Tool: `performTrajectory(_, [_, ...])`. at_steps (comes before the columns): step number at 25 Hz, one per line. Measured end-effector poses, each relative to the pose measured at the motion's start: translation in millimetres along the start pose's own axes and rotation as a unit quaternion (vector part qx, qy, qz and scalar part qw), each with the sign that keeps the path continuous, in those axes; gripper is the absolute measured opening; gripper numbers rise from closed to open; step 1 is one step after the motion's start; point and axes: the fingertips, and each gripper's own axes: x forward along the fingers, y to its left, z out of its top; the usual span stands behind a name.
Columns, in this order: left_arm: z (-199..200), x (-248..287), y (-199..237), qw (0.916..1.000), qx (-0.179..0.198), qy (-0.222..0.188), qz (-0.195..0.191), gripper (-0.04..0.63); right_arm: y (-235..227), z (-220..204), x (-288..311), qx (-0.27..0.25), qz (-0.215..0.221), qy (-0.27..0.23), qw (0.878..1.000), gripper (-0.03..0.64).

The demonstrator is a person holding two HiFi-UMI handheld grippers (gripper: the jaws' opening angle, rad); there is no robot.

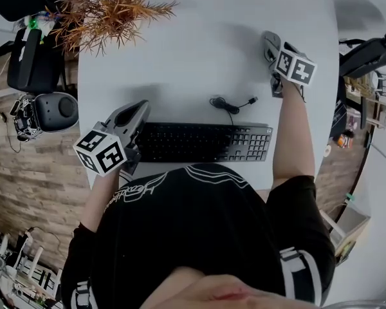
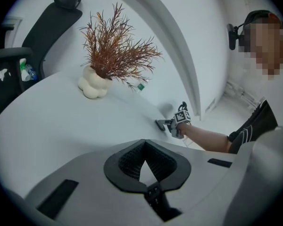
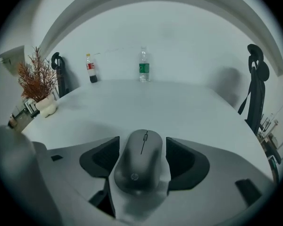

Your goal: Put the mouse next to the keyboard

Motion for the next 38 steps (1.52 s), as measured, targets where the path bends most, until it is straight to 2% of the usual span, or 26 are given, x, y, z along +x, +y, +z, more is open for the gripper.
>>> performTrajectory(5, [-2.2,1.3,4.2,1.0000,-0.004,-0.002,-0.003,0.008,3.0,-12.2,10.6,0.010,0.002,0.026,1.000,0.265])
performTrajectory(10, [-4.2,-0.5,9.3,0.9999,-0.012,-0.009,-0.004,0.008,3.3,-19.0,17.2,0.044,0.006,0.033,0.998,0.267])
performTrajectory(20, [-4.9,-6.1,13.4,0.9995,-0.020,-0.022,-0.011,0.008,1.4,-17.8,18.6,0.052,0.003,0.051,0.997,0.265])
performTrajectory(30, [-9.7,-11.3,15.3,0.9991,-0.022,-0.026,-0.026,0.008,-0.7,-16.9,19.4,0.062,-0.003,0.050,0.997,0.265])
performTrajectory(38, [-14.6,-13.0,11.0,0.9991,-0.004,-0.012,-0.041,0.008,-2.0,-17.3,18.3,0.071,-0.010,0.034,0.997,0.265])
